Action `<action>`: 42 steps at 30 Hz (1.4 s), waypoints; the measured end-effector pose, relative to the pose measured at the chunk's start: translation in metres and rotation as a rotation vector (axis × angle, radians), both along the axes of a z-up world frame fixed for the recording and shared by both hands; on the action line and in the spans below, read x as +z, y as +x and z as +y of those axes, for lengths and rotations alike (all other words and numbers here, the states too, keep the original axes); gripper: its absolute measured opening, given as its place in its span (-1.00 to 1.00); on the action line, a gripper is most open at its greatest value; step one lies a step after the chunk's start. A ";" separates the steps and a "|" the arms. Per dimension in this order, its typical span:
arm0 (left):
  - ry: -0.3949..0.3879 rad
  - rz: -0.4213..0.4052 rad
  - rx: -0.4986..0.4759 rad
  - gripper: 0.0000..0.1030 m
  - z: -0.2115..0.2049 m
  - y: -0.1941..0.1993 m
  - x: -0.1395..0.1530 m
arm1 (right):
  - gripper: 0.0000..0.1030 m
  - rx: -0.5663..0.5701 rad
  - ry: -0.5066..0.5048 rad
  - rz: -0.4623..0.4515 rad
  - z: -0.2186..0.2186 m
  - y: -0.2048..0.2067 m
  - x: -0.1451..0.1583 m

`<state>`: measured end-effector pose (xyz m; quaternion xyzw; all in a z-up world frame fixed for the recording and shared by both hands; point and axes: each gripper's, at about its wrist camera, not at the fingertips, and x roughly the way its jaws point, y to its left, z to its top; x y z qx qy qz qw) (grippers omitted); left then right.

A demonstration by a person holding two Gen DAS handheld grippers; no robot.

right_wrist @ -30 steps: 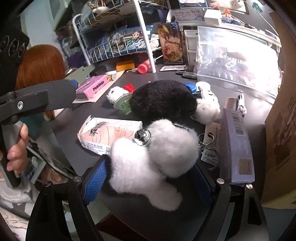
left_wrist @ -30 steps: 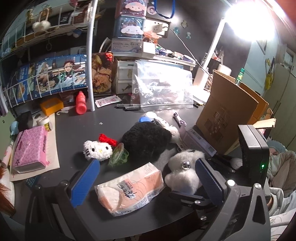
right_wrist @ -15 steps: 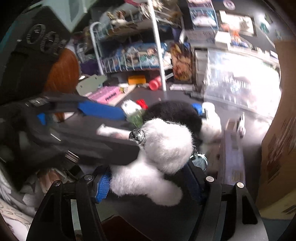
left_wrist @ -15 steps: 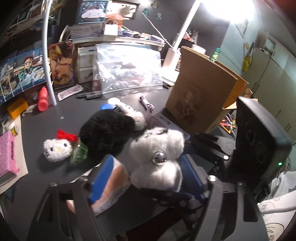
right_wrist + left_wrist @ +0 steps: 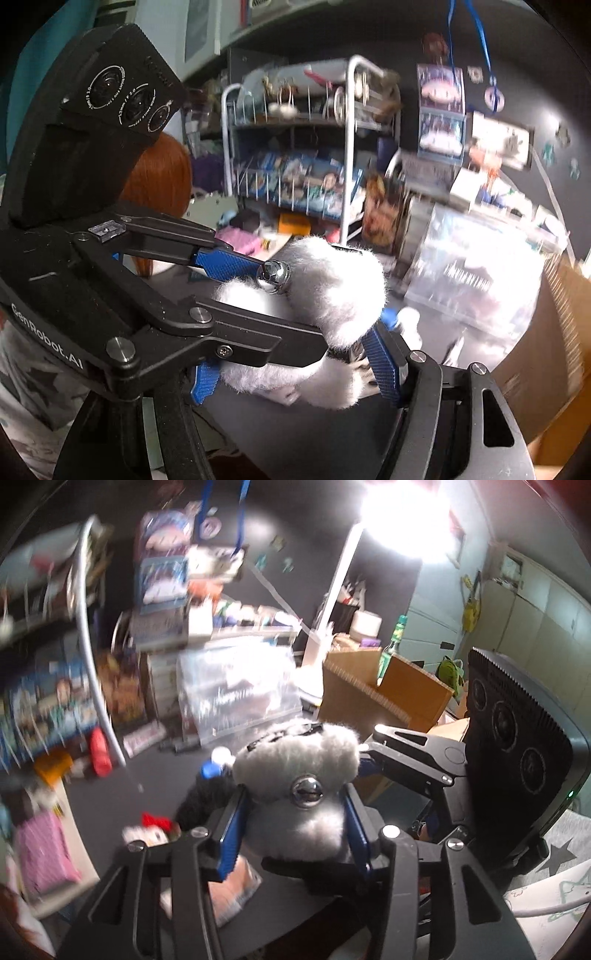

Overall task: Organize objects
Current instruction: 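Carry the white dog plush with the left tool into the cardboard box and release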

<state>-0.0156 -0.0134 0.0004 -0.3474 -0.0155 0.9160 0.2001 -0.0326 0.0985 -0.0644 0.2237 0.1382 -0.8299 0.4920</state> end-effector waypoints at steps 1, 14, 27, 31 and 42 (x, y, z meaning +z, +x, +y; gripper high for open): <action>-0.020 0.016 -0.011 -0.11 0.005 -0.003 0.011 | 0.27 -0.002 -0.002 0.010 0.001 -0.001 0.005; -0.103 0.039 -0.130 -0.11 0.077 -0.068 0.086 | 0.26 -0.137 -0.039 0.068 0.055 -0.046 0.082; -0.118 -0.099 -0.238 -0.11 0.161 -0.139 0.063 | 0.26 -0.310 0.011 -0.014 0.135 -0.107 0.080; -0.115 -0.201 -0.251 -0.11 0.171 -0.158 0.038 | 0.26 -0.322 0.076 -0.111 0.143 -0.126 0.060; -0.146 -0.269 -0.242 0.26 0.177 -0.165 0.021 | 0.29 -0.329 0.253 -0.249 0.139 -0.144 0.029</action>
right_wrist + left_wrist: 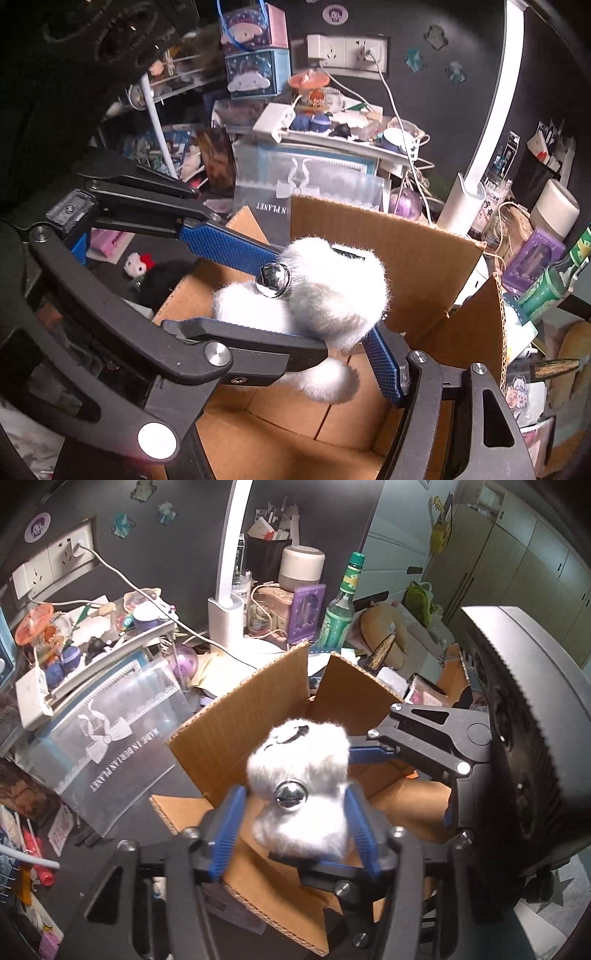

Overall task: Organize objects
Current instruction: 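Carry the white dog plush with the left tool into the cardboard box and release, then reach the right tool to the pink-and-white package and grasp it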

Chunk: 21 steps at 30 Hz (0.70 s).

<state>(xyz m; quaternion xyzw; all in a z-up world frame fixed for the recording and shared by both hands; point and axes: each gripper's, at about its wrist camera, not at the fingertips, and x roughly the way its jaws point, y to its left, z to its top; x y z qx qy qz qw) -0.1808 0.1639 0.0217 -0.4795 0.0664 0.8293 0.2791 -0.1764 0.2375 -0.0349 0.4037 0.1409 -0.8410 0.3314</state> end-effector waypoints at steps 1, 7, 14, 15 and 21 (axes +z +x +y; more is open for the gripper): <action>-0.018 0.018 0.011 0.38 -0.001 0.001 0.002 | 0.33 -0.003 0.007 -0.005 -0.001 0.000 -0.001; -0.010 0.080 0.027 0.68 -0.018 0.012 0.023 | 0.49 -0.027 0.018 -0.010 0.002 -0.003 -0.001; 0.036 0.206 0.100 0.88 -0.069 0.046 0.054 | 0.49 0.034 -0.138 0.081 0.002 0.029 0.029; 0.042 0.226 0.116 0.95 -0.079 0.051 0.056 | 0.49 0.069 -0.164 0.102 -0.003 0.040 0.034; 0.039 0.313 0.261 0.96 -0.142 0.092 0.051 | 0.49 0.292 -0.230 0.159 -0.052 0.101 0.041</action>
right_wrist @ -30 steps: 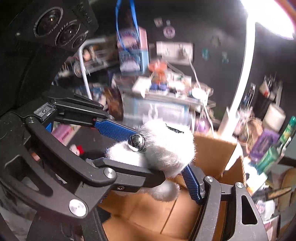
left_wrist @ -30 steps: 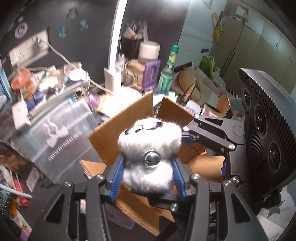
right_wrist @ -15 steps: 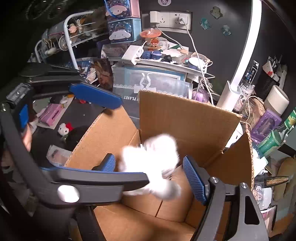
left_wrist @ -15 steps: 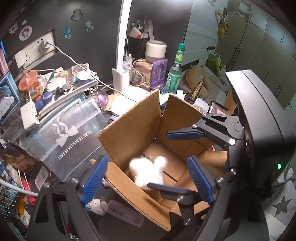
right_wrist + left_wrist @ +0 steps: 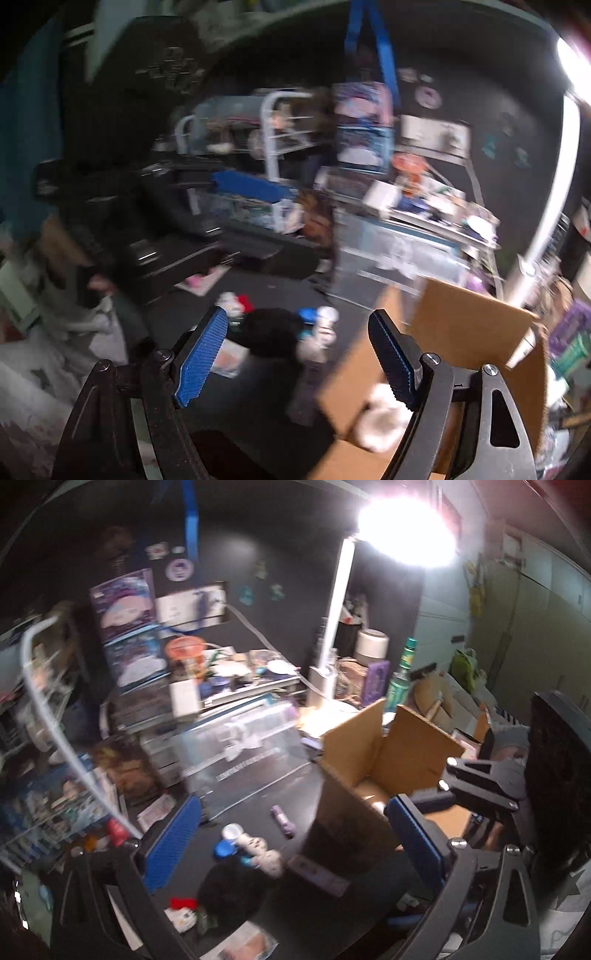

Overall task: Organize objects
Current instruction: 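Reach the right tool to the pink-and-white package and grasp it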

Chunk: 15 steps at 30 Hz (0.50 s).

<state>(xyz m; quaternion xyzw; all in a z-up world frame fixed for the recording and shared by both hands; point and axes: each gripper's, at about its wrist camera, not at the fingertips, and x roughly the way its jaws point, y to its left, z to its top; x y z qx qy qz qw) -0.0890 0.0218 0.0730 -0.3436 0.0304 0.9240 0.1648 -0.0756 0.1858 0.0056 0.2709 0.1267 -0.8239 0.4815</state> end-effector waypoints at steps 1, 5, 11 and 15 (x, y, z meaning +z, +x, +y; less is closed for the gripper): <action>-0.002 0.011 0.039 0.96 -0.012 0.009 -0.005 | 0.49 0.033 0.002 0.003 -0.009 0.008 -0.002; 0.001 0.009 0.117 0.96 -0.039 0.032 -0.034 | 0.49 0.198 0.027 -0.054 -0.051 0.033 -0.026; -0.008 -0.019 0.247 0.96 -0.073 0.059 -0.090 | 0.48 0.285 0.117 -0.169 -0.099 0.029 -0.084; 0.039 -0.069 0.302 0.96 -0.095 0.075 -0.127 | 0.25 0.287 0.181 -0.209 -0.124 0.017 -0.130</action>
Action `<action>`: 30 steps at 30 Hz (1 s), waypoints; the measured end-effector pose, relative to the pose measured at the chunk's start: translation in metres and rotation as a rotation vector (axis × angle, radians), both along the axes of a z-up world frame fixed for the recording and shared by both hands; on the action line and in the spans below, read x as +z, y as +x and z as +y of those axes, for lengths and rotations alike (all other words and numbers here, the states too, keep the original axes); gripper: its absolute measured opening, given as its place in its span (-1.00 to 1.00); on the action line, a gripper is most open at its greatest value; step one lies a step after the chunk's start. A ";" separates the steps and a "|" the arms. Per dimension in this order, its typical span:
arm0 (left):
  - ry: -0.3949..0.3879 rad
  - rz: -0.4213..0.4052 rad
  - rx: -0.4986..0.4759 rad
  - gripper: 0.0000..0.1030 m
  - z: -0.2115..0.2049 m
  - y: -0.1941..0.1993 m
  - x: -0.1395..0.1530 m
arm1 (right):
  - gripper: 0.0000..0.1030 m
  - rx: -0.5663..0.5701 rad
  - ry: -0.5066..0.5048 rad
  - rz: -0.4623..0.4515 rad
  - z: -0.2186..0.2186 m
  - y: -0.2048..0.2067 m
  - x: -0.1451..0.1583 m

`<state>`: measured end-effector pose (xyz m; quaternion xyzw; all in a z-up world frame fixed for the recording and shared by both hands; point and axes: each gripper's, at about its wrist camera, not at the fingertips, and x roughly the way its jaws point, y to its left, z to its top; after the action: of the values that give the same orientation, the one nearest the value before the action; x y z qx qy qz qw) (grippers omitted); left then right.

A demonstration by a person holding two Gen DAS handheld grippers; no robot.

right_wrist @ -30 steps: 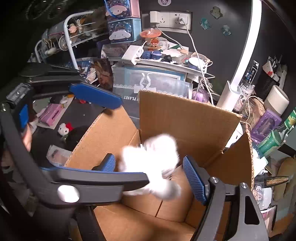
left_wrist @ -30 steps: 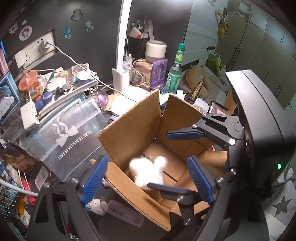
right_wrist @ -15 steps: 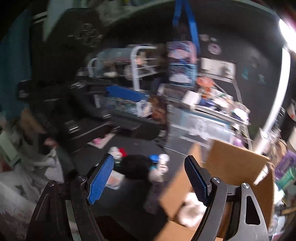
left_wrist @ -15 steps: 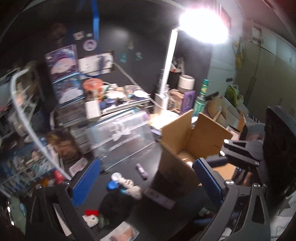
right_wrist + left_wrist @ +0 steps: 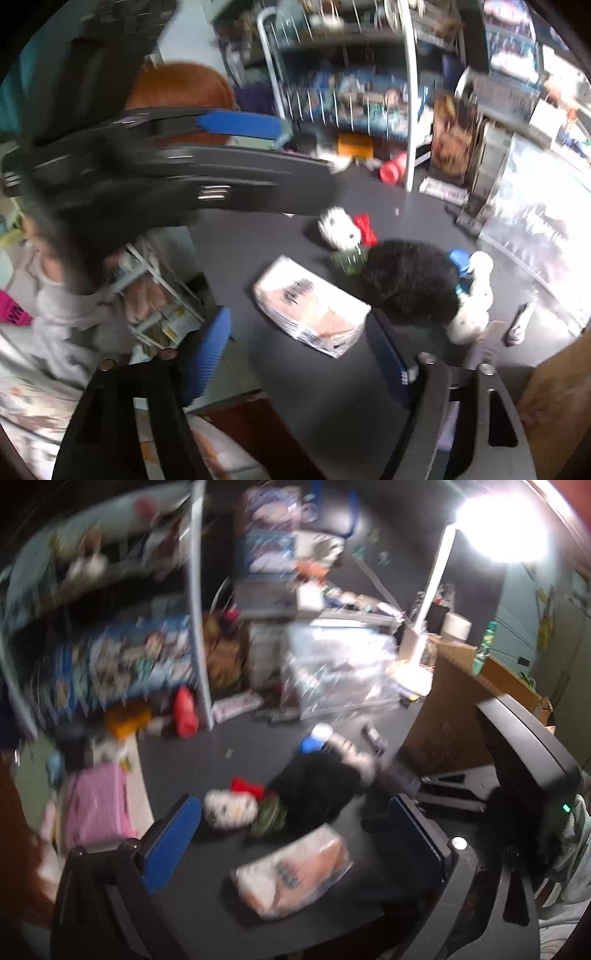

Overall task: Organize objects
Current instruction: 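Reach the right tool to the pink-and-white package and grasp it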

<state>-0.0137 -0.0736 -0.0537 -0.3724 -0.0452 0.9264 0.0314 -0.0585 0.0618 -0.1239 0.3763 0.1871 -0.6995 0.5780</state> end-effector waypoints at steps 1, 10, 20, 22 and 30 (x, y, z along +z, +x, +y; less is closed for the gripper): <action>0.008 -0.008 0.019 0.96 -0.005 0.004 -0.008 | 0.14 0.003 0.019 0.005 -0.008 -0.003 -0.012; 0.004 -0.093 0.101 0.96 -0.025 0.032 -0.061 | -0.08 0.017 0.046 -0.014 -0.031 -0.033 -0.039; -0.174 -0.169 0.141 0.96 -0.025 0.029 -0.091 | 0.07 0.025 0.086 -0.041 -0.035 -0.038 -0.045; -0.178 -0.171 0.147 0.96 -0.028 0.026 -0.093 | 0.07 0.031 0.092 -0.046 -0.033 -0.035 -0.046; -0.145 -0.154 0.167 0.96 -0.043 0.017 -0.091 | 0.09 0.077 0.103 -0.041 -0.022 -0.017 -0.045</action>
<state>0.0037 -0.1165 -0.1450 -0.4388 -0.0113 0.8953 -0.0763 -0.0753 0.0403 -0.1693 0.4124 0.2256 -0.6582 0.5880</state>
